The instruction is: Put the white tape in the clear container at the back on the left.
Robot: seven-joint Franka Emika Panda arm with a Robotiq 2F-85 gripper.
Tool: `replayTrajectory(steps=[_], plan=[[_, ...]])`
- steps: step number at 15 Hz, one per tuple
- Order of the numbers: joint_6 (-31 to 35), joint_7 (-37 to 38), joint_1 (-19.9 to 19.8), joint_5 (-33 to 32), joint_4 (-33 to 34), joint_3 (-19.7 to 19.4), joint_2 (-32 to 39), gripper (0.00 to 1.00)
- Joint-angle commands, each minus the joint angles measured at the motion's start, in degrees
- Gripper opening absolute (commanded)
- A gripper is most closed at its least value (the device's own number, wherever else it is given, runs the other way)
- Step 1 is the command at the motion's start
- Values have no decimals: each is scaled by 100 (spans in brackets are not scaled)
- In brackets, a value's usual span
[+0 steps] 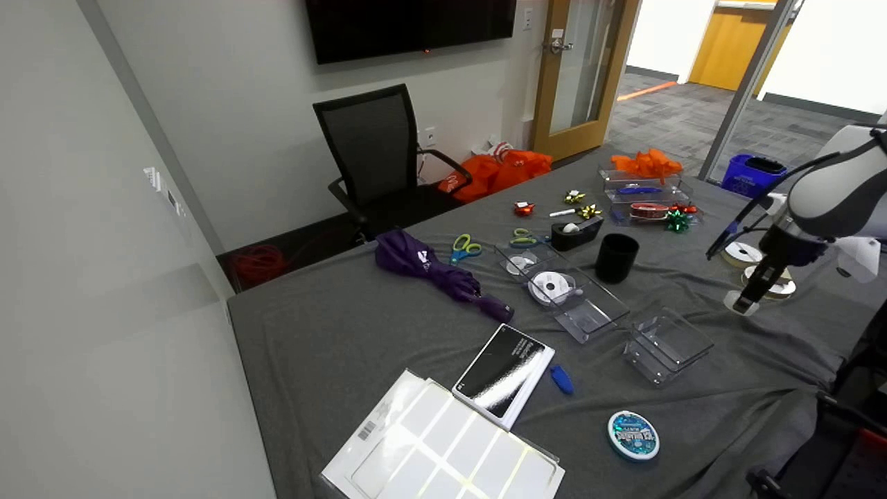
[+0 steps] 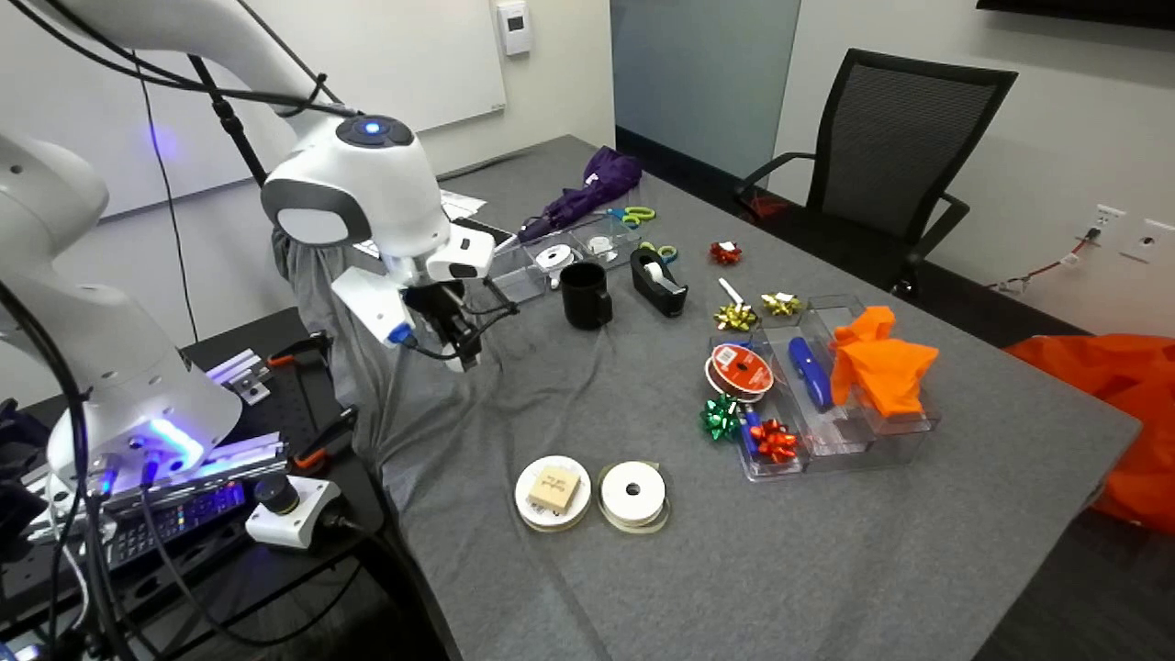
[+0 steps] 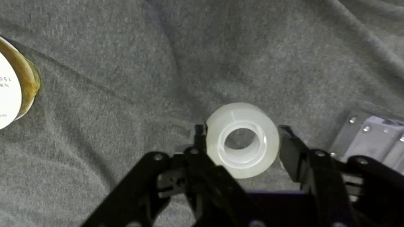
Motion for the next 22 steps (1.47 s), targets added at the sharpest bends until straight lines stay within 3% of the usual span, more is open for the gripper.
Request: replayTrajectory(steps=[1, 3, 7, 12, 17, 19, 20, 22], plan=[[-950, -25, 778, 477, -19, -677, -853, 33], [-1400, 357, 1158, 445, 109, -983, -1142, 33], [-2024, 1593, 1751, 409, 605, -1223, -1288, 33], [-2337, 2988, 2323, 846, 1389, -1177, -974, 33], [-2192, 3722, 2685, 1425, 1996, -1029, -310, 33], [-2159, 3962, 2719, 1375, 2198, -942, -29, 33], [-2165, 3812, 2669, 1275, 1895, -965, -408, 58], [-2158, 3943, 2679, 1272, 2071, -900, -145, 58]])
